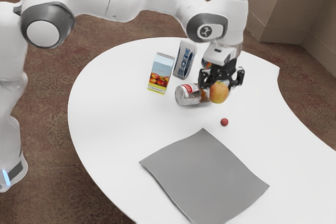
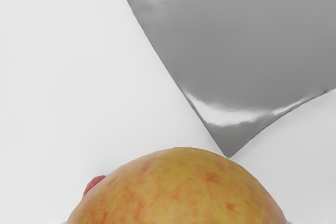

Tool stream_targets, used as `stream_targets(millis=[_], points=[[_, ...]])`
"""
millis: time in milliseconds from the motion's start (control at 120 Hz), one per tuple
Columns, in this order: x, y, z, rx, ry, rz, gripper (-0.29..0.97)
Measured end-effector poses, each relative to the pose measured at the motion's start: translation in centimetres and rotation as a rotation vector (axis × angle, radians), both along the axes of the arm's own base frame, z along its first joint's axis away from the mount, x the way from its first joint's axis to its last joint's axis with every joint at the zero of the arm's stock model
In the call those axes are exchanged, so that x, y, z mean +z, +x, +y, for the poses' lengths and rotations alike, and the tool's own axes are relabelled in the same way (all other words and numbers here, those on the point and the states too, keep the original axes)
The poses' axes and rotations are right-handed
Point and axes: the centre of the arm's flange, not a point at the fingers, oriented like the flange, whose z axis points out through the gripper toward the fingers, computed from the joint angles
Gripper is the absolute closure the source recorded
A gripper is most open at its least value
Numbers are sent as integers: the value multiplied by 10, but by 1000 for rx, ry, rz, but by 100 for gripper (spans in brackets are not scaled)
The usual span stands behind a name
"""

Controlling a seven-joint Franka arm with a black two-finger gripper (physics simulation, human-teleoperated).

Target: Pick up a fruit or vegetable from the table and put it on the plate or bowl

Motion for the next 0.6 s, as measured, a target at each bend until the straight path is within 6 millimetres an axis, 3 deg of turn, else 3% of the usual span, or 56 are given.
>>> stream_targets(millis=[92, 150, 208, 275, 308, 367, 450, 600], points=[[51, -44, -17, -53, -4, -24, 29], [71, -66, -30, -88, 8, -26, 29], [87, -104, -40, -131, 7, -27, 30], [100, -161, -12, -120, -3, -36, 30], [105, -193, -8, -115, 18, -48, 29], [98, -224, -20, -122, 65, -40, 29], [81, -248, -64, -203, 94, -11, 29], [35, -250, -137, -304, 113, 76, 30]])
